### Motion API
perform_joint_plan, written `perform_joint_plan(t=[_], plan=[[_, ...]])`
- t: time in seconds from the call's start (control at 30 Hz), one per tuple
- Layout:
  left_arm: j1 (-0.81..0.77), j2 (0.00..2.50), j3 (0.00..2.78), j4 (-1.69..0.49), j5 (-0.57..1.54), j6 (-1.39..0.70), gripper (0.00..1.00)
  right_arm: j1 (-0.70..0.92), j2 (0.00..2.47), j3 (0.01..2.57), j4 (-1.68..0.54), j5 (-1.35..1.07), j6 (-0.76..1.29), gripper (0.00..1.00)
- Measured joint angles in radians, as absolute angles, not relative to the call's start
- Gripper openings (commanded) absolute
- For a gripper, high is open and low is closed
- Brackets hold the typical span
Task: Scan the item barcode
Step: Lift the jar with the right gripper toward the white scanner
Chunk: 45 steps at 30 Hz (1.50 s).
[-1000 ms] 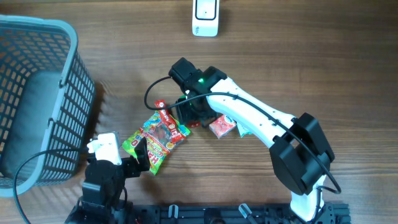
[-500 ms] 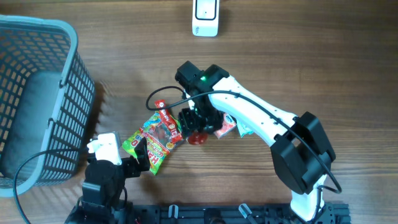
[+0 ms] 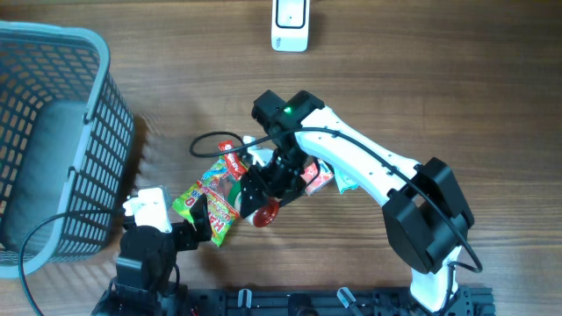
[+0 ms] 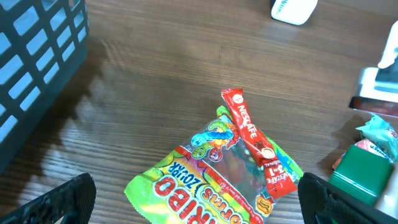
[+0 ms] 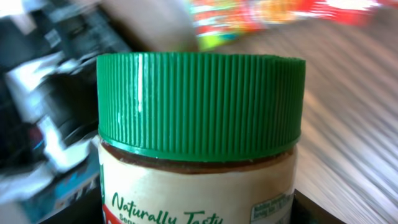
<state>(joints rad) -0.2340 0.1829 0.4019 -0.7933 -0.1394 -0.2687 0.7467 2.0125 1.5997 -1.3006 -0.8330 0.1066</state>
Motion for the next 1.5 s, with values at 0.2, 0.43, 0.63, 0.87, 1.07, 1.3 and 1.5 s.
perform_joint_plan(t=[0.2, 0.43, 0.63, 0.87, 1.07, 1.3, 1.5], plan=[[-0.234, 0.183, 0.402, -0.793, -0.139, -0.269, 1.0, 0.746, 2.012, 1.6, -1.301, -1.024, -0.083, 0.72], [-0.234, 0.183, 0.402, -0.793, -0.139, -0.269, 1.0, 0.723, 2.012, 1.6, -1.308, -1.206, -0.171, 0.72], [-0.234, 0.183, 0.402, -0.793, -0.139, -0.269, 1.0, 0.633, 2.012, 1.6, -1.42, -1.258, -0.265, 0.68], [-0.234, 0.183, 0.402, -0.793, -0.139, -0.269, 1.0, 0.516, 2.012, 1.6, -1.523, -1.28, -0.387, 0.67], [-0.234, 0.183, 0.402, -0.793, -0.139, -0.269, 1.0, 0.523, 2.012, 1.6, -1.526, -1.28, -0.433, 0.64], [-0.234, 0.183, 0.402, -0.793, -0.139, -0.269, 1.0, 0.523, 2.012, 1.6, -1.314, -1.136, -0.345, 0.57], [-0.234, 0.183, 0.402, -0.793, -0.139, -0.269, 1.0, 0.52, 2.012, 1.6, -0.978, -0.82, -0.043, 0.57]])
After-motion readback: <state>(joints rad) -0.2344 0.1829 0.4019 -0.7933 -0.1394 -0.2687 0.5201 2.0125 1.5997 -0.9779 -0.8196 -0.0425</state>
